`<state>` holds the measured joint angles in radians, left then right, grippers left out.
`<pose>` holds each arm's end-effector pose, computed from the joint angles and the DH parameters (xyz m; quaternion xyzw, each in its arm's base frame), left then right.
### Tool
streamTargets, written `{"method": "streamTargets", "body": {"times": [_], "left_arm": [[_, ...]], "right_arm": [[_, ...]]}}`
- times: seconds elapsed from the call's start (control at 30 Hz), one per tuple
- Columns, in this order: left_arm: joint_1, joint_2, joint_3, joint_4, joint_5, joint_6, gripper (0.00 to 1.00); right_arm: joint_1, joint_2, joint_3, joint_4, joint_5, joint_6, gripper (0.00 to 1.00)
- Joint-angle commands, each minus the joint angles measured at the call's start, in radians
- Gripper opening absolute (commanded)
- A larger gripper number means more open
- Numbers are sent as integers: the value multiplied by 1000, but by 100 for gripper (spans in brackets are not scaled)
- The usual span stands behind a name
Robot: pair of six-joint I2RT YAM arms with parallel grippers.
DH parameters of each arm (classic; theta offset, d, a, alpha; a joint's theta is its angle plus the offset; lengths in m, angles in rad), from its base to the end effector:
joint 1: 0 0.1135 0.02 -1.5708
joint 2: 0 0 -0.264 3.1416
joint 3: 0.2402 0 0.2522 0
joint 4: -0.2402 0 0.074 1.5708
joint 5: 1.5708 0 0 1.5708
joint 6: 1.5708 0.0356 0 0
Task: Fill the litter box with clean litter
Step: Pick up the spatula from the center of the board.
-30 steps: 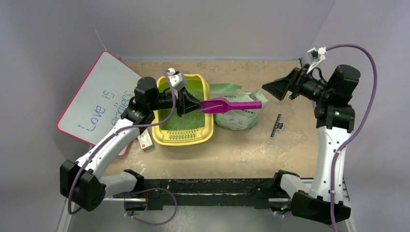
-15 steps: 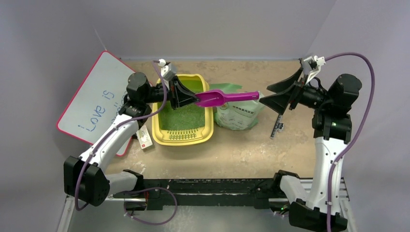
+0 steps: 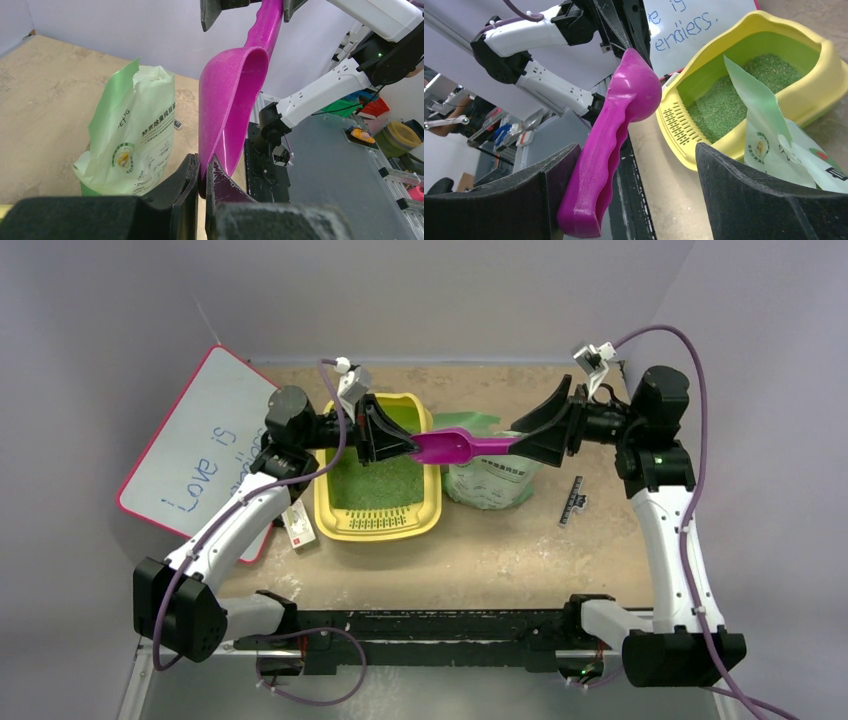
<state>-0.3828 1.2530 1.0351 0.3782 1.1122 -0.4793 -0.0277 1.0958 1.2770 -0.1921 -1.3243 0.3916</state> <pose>0.2462 -0.1335 0.3842 0.3749 0.5693 -0.5811 0.4446 0.2130 0.0286 0.4505 -0.3062 0.6384 0.5302 0.4664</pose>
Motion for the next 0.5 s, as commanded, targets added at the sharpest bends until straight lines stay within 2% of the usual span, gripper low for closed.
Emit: {"method": "streamTargets", "body": {"times": [0.0,0.13,0.33,0.47], "left_arm": [[-7,-6,39,19,-20,10,0],[-12,-5,40,14,-32,14,0],[-13,-2,40,3,-45,24,0],[-14,-3,40,-11,-46,33,0]], "right_arm": [[20,-12,38,88,27,36,84],[71,2,44,82,23,47,69],[106,5,38,35,40,16,67],[112,7,44,36,42,22,56]]}}
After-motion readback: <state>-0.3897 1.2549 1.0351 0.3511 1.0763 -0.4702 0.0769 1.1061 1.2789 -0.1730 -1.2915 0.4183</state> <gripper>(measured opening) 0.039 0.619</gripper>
